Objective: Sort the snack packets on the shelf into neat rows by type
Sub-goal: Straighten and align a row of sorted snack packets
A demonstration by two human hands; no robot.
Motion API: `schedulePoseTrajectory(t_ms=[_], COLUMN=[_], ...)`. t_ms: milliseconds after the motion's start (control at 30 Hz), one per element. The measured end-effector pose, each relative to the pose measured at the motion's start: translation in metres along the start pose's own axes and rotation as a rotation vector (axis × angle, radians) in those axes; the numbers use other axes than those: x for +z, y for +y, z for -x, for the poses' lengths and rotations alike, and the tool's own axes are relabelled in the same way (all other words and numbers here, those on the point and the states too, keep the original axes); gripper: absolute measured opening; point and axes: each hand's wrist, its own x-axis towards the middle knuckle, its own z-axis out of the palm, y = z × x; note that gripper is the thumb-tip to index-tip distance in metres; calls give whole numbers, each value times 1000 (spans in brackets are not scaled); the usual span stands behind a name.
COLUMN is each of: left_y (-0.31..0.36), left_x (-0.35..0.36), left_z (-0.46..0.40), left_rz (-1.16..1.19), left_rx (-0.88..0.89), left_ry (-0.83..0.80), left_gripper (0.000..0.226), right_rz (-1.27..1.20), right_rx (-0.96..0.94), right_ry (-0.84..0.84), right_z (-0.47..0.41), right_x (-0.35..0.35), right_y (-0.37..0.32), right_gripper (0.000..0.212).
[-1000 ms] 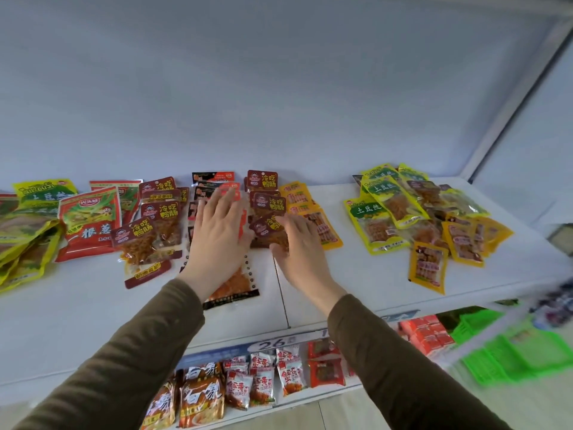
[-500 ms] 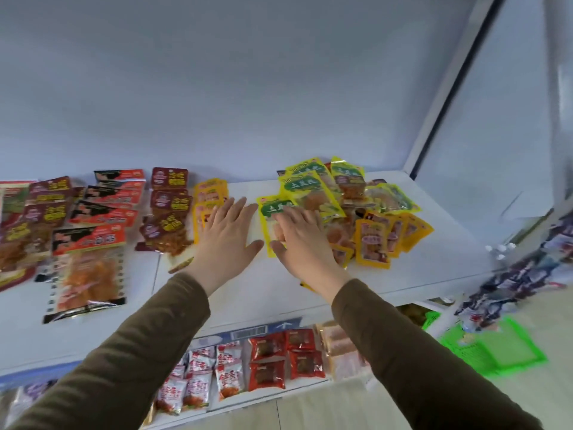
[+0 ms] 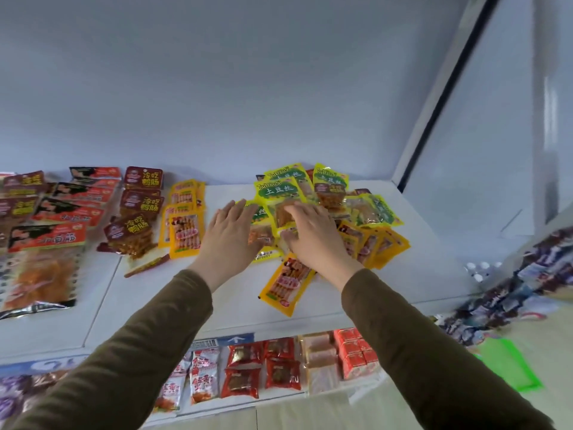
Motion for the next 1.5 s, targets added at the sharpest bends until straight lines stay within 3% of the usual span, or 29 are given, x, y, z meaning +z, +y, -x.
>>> schedulePoseTrajectory(t_ms=[167, 333, 433, 567, 667, 833, 967, 1067, 1167, 1267, 1400, 1500], left_y=[6, 15, 18, 17, 12, 4, -9, 4, 18, 26, 30, 14], left_x=[12, 21, 20, 21, 22, 19, 8, 3, 2, 2, 11, 9], left_z=[-11, -22, -33, -41, -42, -48, -60, -70, -80, -81, -78, -81], left_rz=[21, 45, 191, 535, 788, 973, 983, 1041, 1268, 1457, 1445, 1503], left_rx=[-152, -408, -518, -644, -718, -752, -660, -627, -653, -651, -605, -695], left_ry=[-66, -139, -100, 17, 49, 138, 287, 270, 218, 45, 20, 6], left_gripper=[79, 105, 124, 130, 124, 96, 98, 79, 58, 74, 23, 21], right_rz=[-10, 10, -5, -112, -186, -484, -945, -1228, -1183, -1051, -1036, -1066], right_rx=[68, 70, 54, 102, 163, 243, 323, 298, 224, 206, 154, 135], right_ry=[-75, -148, -160, -196, -259, -88, 10, -70, -171, -144, -117, -201], right_z=[-29, -61, -75, -84, -86, -82, -84, -85, -83, -83, -81, -84], right_x=[-2, 7, 13, 12, 0, -15, -34, -38, -25, -8, 7, 5], right_y=[31, 45, 53, 67, 74, 89, 94, 71, 43, 28, 19, 24], right_gripper=[64, 86, 107, 125, 122, 91, 81, 80, 78, 73, 74, 70])
